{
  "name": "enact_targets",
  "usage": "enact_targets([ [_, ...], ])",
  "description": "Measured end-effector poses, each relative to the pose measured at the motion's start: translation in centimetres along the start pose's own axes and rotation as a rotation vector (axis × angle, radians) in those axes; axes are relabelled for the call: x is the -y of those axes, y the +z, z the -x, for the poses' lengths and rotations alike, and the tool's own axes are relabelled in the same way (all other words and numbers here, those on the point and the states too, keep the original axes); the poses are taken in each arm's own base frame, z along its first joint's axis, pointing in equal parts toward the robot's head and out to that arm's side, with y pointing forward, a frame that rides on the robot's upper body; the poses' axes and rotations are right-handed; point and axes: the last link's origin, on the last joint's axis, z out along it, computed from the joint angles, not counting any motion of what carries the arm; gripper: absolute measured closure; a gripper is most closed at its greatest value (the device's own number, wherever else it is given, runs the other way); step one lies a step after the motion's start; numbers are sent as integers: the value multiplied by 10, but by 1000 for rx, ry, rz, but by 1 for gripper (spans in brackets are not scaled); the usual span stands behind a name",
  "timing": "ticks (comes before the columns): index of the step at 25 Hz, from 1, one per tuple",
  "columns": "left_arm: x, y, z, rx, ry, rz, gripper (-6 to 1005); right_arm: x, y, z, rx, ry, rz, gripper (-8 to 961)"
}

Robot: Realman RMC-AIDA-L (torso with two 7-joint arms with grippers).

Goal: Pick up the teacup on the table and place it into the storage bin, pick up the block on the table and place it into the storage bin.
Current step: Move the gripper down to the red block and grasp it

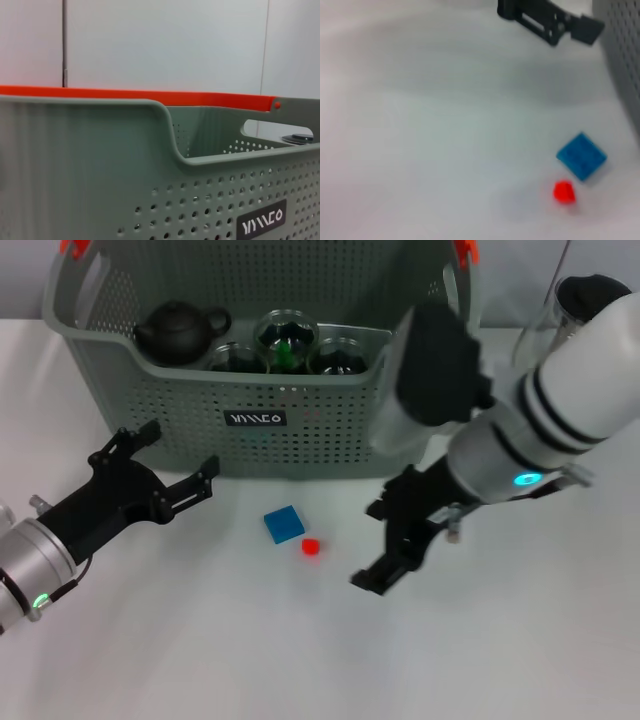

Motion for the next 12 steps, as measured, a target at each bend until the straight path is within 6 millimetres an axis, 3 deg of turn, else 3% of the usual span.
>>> enact_targets([
  [12,-5,2,2,0,3,8,60,14,39,22,42,180,-33,45],
])
